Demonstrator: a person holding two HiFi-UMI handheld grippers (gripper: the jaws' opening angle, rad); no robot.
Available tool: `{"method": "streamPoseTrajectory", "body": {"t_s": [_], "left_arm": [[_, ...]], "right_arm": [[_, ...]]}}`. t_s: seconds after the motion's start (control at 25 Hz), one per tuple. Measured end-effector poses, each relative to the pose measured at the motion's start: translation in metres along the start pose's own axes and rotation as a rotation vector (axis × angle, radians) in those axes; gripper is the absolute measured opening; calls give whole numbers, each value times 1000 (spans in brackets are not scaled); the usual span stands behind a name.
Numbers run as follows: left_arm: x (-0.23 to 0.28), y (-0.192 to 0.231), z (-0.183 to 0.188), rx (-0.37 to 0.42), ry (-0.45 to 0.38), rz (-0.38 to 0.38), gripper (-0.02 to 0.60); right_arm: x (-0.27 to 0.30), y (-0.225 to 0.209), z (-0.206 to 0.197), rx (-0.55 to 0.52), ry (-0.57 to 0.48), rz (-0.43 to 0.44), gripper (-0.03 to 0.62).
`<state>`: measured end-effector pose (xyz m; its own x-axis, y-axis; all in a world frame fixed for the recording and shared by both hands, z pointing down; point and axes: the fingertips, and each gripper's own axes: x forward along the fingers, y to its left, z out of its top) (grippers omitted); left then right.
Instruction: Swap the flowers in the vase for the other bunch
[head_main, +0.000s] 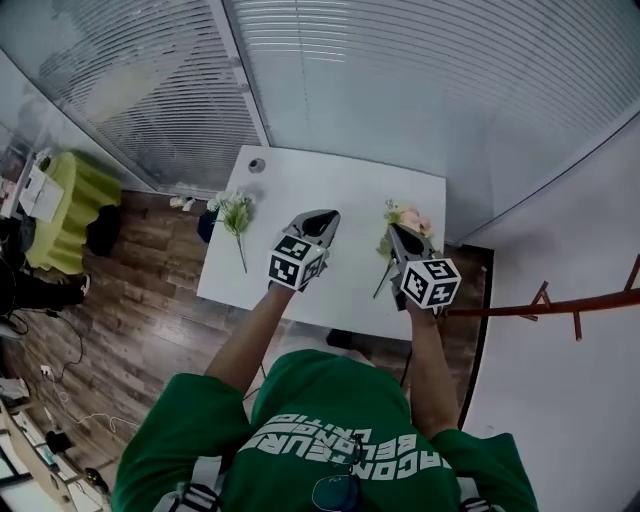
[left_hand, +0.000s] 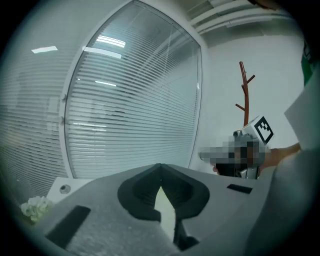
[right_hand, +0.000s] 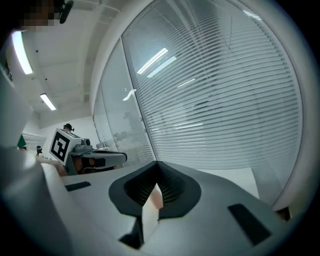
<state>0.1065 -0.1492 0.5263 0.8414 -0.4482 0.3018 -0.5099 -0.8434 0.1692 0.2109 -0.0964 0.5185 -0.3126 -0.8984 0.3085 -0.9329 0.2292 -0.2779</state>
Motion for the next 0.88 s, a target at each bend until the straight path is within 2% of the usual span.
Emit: {"method": "streamPoseTrajectory", "body": {"t_s": [0.4, 0.68, 0.88], "left_arm": [[-71, 40, -6, -53, -47, 164, 8], [-85, 42, -8, -92, -51, 179, 6], [-89, 39, -12, -82, -41, 185, 6]], "right_arm": [[24, 51, 6, -78, 21, 110, 14], [25, 57, 7, -90, 34, 128, 14], [21, 59, 6, -89, 29, 133, 14]]}}
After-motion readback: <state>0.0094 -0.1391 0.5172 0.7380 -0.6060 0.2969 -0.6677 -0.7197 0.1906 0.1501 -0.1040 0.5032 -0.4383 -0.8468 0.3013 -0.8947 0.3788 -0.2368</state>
